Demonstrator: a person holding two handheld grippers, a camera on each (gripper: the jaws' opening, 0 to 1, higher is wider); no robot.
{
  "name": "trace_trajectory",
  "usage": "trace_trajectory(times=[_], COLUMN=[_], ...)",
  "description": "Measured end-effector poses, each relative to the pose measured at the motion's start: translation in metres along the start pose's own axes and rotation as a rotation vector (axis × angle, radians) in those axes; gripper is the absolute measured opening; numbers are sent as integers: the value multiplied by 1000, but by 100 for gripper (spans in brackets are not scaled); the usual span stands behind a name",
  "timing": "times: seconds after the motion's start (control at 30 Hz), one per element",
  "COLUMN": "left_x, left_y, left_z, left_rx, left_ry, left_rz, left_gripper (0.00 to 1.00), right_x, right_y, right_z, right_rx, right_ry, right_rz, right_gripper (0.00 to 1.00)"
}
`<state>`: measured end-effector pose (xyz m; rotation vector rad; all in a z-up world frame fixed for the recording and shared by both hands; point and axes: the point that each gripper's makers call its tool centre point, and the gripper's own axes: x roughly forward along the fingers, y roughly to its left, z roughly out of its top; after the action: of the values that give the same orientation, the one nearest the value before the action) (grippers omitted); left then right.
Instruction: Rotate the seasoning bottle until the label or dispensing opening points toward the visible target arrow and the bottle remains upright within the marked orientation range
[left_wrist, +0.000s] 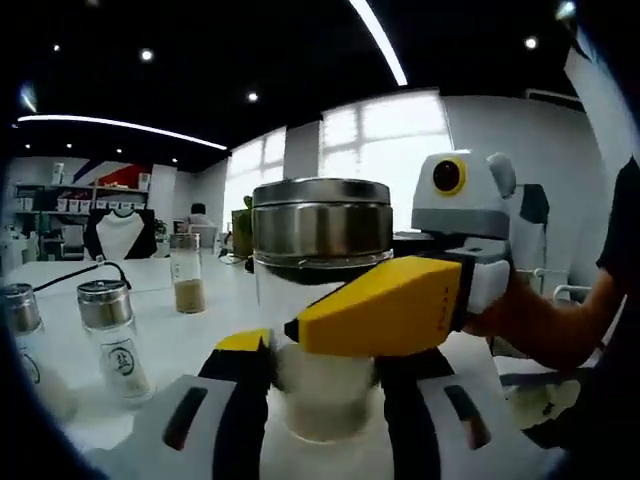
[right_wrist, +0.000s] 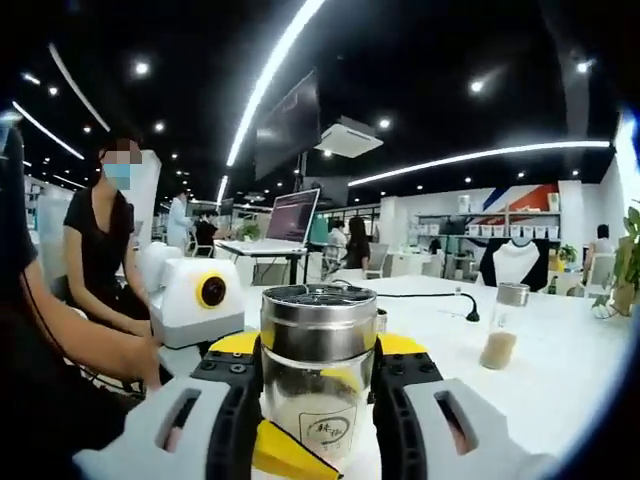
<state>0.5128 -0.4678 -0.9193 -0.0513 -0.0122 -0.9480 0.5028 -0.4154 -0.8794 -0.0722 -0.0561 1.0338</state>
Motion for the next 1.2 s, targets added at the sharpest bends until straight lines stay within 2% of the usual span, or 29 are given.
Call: trace_trajectory(times=[0.17, 0.27, 0.3, 0.37, 0.47, 0.57, 0.63, 0.67, 0.7, 0.73, 0.77, 0.87, 0.97, 1.03, 1.07, 1.13, 1.2], left_x=[2, 2, 1, -1, -6, -8, -8, -8, -7, -7, -7, -4, 0, 2, 2, 4, 3], left_y=[7, 10, 15, 18, 22, 22, 21, 20, 14, 10, 1, -18, -20, -18, -17, -15, -16], left_z=[-3, -5, -8, -8, -6, -4, -5, -6, -5, -3, -3, -1, -5, -7, -11, -15, -14], left_rx=[35, 46, 62, 69, 57, 9, -11, -12, -6, -9, -23, 26, 48, 73, 79, 79, 101], left_ry=[18, 31, 51, 50, 43, 33, 37, 36, 33, 27, 23, 18, 24, 30, 54, 70, 65], left_rz=[59, 78, 117, 131, 138, 128, 110, 99, 70, 49, 1, -85, -78, -71, -64, -55, -49], left_gripper=[50, 51, 50, 50, 48, 47, 46, 46, 46, 46, 46, 46, 46, 46, 46, 48, 50], right_x=[9, 13, 16, 19, 21, 22, 17, 15, 14, 12, 8, -3, -9, -8, -6, -3, -1], right_y=[-10, -8, -8, -8, -6, -3, 2, 2, 3, 7, 11, 14, 13, 13, 10, 11, 9], right_z=[-1, -2, -2, -1, -2, 0, -4, -3, -1, 0, 1, 2, 0, -4, -7, -10, -4], right_rx=[28, 9, 8, 3, 6, -2, -21, -30, -33, -39, -31, 0, -3, -13, -21, -36, -19], right_ry=[-19, -20, -16, -21, -15, -27, 9, 5, -3, -13, -12, 10, 43, 41, 45, 43, 16], right_rz=[-164, -185, -223, -237, -206, -143, -52, -36, -10, 50, 98, 171, 147, 133, 113, 83, 46], right_gripper=[40, 40, 40, 40, 40, 40, 40, 40, 41, 41, 42, 43, 43, 43, 43, 42, 42])
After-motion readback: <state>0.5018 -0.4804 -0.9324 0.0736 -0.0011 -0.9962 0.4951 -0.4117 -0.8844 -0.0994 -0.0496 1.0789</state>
